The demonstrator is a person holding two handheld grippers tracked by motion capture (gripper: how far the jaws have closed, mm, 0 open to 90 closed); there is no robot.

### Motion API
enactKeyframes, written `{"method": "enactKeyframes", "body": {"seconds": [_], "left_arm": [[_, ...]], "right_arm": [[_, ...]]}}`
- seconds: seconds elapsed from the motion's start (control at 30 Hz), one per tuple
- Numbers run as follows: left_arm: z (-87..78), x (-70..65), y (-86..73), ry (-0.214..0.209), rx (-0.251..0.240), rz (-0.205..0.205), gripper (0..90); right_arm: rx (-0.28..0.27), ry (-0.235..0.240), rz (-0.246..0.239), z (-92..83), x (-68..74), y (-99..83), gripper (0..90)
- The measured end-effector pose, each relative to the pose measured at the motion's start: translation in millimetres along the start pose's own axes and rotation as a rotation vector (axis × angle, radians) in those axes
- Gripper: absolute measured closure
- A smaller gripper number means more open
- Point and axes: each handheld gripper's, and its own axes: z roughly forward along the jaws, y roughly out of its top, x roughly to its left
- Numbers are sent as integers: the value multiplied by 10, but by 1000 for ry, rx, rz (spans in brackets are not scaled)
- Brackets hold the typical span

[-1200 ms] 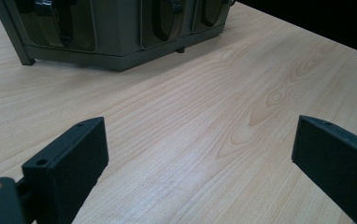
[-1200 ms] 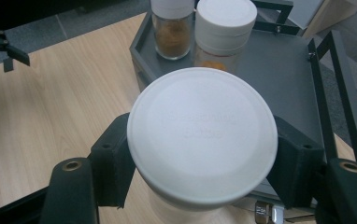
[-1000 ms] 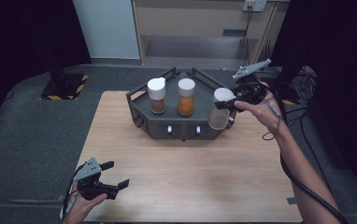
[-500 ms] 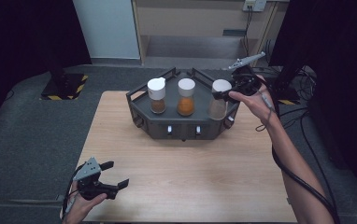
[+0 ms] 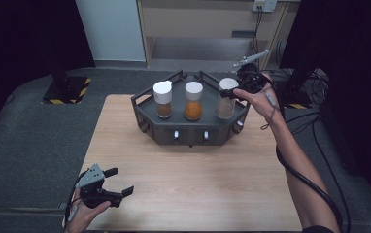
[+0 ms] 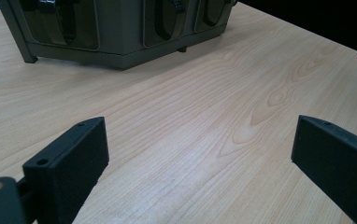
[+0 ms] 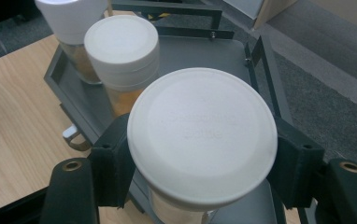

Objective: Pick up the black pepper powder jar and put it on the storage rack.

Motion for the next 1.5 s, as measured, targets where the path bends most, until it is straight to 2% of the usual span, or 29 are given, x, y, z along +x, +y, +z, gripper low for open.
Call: {"method": "enactKeyframes", "body": {"seconds": [0.47,0.93,1.5], "left_arm": [[-8,0,-4,1,-1,-1,34],[-16,-1,-8,2,-3,0,35],[-19,-4,-8,4,-2,-1,35]], "right_arm": [[-8,6,36,140,-125,6,343],[9,-1,38,267,-125,1,343],[29,-16,49,328,-153,-79,343]]}}
